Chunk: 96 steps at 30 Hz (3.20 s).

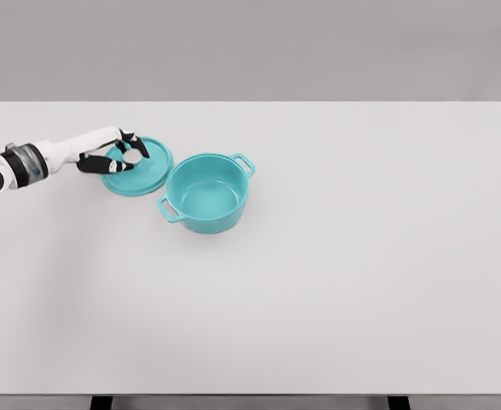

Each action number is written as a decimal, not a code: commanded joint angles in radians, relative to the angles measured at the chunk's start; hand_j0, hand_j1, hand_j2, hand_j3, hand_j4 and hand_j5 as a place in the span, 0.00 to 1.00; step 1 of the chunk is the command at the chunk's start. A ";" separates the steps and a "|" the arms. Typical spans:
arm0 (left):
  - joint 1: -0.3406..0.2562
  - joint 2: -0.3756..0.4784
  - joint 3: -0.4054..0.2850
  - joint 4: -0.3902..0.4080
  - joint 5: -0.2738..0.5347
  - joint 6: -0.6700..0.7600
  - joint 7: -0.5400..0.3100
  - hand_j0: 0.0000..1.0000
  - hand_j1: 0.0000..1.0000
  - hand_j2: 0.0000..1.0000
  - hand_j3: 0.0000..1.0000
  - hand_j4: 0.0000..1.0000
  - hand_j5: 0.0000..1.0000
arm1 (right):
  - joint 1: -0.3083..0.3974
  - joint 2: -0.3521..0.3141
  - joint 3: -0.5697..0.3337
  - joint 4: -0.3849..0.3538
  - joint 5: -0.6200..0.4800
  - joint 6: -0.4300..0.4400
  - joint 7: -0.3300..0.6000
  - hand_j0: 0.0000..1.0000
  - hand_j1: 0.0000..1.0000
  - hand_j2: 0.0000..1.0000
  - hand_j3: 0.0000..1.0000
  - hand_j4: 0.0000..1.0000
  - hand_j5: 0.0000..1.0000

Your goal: Cover the pot with left arm

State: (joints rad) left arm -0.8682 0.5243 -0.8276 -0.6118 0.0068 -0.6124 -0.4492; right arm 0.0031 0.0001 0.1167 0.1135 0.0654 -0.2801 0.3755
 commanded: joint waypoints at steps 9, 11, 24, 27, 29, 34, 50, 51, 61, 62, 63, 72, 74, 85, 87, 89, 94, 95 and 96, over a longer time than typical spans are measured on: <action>0.009 0.056 0.008 -0.138 0.064 0.002 -0.006 0.48 0.48 0.48 0.48 0.48 0.48 | 0.000 0.000 0.000 0.000 0.001 -0.001 0.000 1.00 1.00 1.00 1.00 1.00 1.00; 0.005 0.068 0.010 -0.140 0.076 0.002 -0.006 0.48 0.48 0.48 0.48 0.48 0.48 | 0.000 0.000 0.000 0.000 0.001 -0.001 0.000 1.00 1.00 1.00 1.00 1.00 1.00; -0.025 0.129 -0.001 -0.244 0.079 0.002 -0.068 0.49 0.49 0.49 0.49 0.49 0.49 | 0.000 0.000 0.000 0.000 0.001 -0.001 0.000 1.00 1.00 1.00 1.00 1.00 1.00; -0.037 0.166 -0.039 -0.292 0.114 0.002 -0.091 0.49 0.49 0.49 0.49 0.49 0.49 | 0.000 0.000 0.000 0.000 0.001 -0.001 0.000 1.00 1.00 1.00 1.00 1.00 1.00; -0.057 0.195 -0.094 -0.321 0.171 0.002 -0.092 0.49 0.49 0.49 0.49 0.49 0.49 | 0.000 0.000 0.000 0.000 0.001 0.001 0.000 1.00 1.00 1.00 1.00 1.00 1.00; -0.058 0.198 -0.117 -0.336 0.196 0.002 -0.097 0.49 0.49 0.49 0.49 0.49 0.49 | 0.000 0.000 0.000 0.000 0.001 -0.001 0.000 1.00 1.00 1.00 1.00 1.00 1.00; -0.117 0.214 -0.211 -0.381 0.243 0.010 -0.121 0.48 0.48 0.48 0.48 0.48 0.48 | 0.000 0.000 0.000 0.000 0.001 -0.001 0.000 1.00 1.00 1.00 1.00 1.00 1.00; -0.117 0.214 -0.212 -0.382 0.245 0.010 -0.121 0.48 0.48 0.48 0.48 0.48 0.48 | 0.000 0.000 0.000 0.000 0.001 -0.001 0.000 1.00 1.00 1.00 1.00 1.00 1.00; -0.121 0.203 -0.239 -0.402 0.262 0.016 -0.121 0.48 0.48 0.48 0.48 0.48 0.48 | 0.000 0.000 0.000 0.000 0.001 -0.001 0.000 1.00 1.00 1.00 1.00 1.00 1.00; -0.123 0.201 -0.245 -0.405 0.263 0.016 -0.120 0.48 0.48 0.48 0.48 0.48 0.48 | 0.000 0.000 0.000 0.000 0.001 -0.001 0.000 1.00 1.00 1.00 1.00 1.00 1.00; -0.124 0.200 -0.261 -0.407 0.274 0.016 -0.121 0.48 0.48 0.48 0.48 0.48 0.48 | 0.000 0.000 0.000 0.000 0.001 -0.001 0.000 1.00 1.00 1.00 1.00 1.00 1.00; -0.135 0.160 -0.301 -0.410 0.294 0.016 -0.120 0.48 0.48 0.48 0.48 0.48 0.48 | 0.000 0.000 0.000 0.000 0.001 -0.001 0.000 1.00 1.00 1.00 1.00 1.00 1.00; -0.137 0.151 -0.311 -0.410 0.303 0.016 -0.120 0.48 0.48 0.48 0.48 0.48 0.48 | 0.000 0.000 0.000 0.000 0.001 -0.001 0.000 1.00 1.00 1.00 1.00 1.00 1.00; -0.135 0.131 -0.318 -0.436 0.305 0.016 -0.118 0.48 0.48 0.48 0.48 0.48 0.48 | 0.000 0.000 0.000 0.000 0.001 -0.001 0.000 1.00 1.00 1.00 1.00 1.00 1.00; -0.135 0.123 -0.318 -0.437 0.305 0.016 -0.118 0.48 0.48 0.48 0.48 0.48 0.48 | 0.000 0.000 0.000 0.000 0.001 -0.001 0.000 1.00 1.00 1.00 1.00 1.00 1.00; -0.135 0.114 -0.320 -0.437 0.305 0.017 -0.118 0.48 0.48 0.48 0.48 0.48 0.48 | 0.000 0.000 0.000 0.000 0.001 0.001 0.000 1.00 1.00 1.00 1.00 1.00 1.00; -0.135 0.105 -0.332 -0.437 0.305 0.020 -0.117 0.48 0.48 0.48 0.48 0.48 0.48 | 0.000 0.000 0.000 0.000 0.001 -0.001 0.000 1.00 1.00 1.00 1.00 1.00 1.00; -0.135 0.105 -0.332 -0.437 0.303 0.020 -0.117 0.48 0.48 0.48 0.48 0.48 0.48 | 0.000 0.000 0.000 0.000 0.001 0.001 0.000 1.00 1.00 1.00 1.00 1.00 1.00; -0.135 0.103 -0.334 -0.437 0.303 0.020 -0.117 0.48 0.48 0.48 0.48 0.48 0.48 | 0.000 0.000 0.000 0.000 0.001 -0.001 0.000 1.00 1.00 1.00 1.00 1.00 1.00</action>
State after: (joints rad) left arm -1.0017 0.6300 -1.1574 -1.0483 0.3074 -0.5926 -0.5642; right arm 0.0031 0.0001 0.1167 0.1135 0.0654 -0.2798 0.3755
